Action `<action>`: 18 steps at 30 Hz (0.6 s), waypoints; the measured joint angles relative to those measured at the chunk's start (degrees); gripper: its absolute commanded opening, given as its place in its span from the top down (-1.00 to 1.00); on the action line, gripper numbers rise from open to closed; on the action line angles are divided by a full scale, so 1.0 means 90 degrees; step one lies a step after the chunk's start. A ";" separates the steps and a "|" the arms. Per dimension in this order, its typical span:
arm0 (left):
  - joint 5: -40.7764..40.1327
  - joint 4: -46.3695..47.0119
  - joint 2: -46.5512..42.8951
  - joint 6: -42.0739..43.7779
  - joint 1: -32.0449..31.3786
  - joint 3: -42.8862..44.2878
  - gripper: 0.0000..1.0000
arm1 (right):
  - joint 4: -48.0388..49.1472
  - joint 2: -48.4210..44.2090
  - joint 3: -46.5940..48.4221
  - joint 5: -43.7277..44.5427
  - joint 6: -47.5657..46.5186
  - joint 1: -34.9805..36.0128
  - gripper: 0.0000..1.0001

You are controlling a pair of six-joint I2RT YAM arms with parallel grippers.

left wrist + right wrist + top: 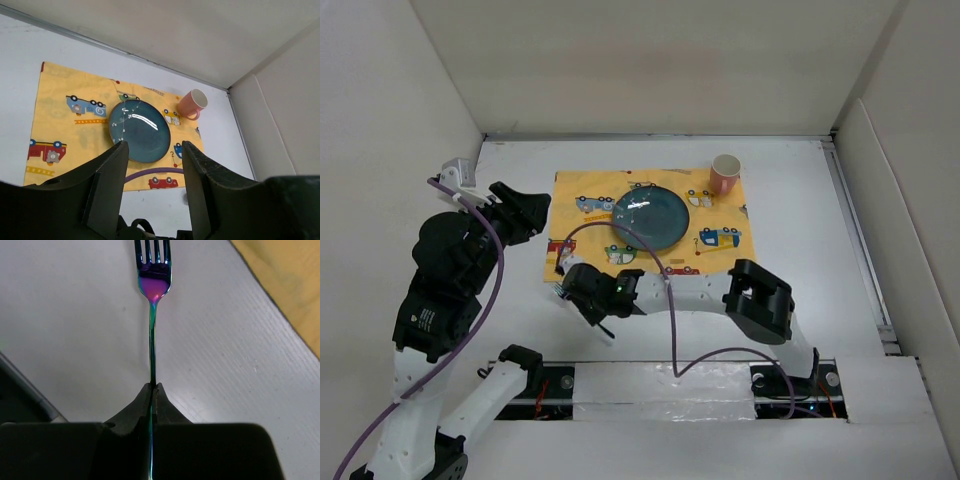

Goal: Set the dinner table for one person

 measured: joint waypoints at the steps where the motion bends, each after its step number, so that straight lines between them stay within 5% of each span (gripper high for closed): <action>1: -0.0007 0.0000 0.0000 0.0007 0.0000 0.0000 0.12 | -0.0070 -0.0017 0.0136 0.0000 0.0022 0.0000 1.00; 10: 0.0010 0.0005 -0.0044 0.0027 -0.0019 -0.0117 0.12 | -0.0148 -0.0236 0.2001 0.0240 0.0644 -0.1054 1.00; 18: 0.0129 -0.0007 -0.0041 -0.0053 -0.0107 -0.0510 0.14 | -0.0437 0.1294 0.4114 0.1188 0.1739 -0.1899 1.00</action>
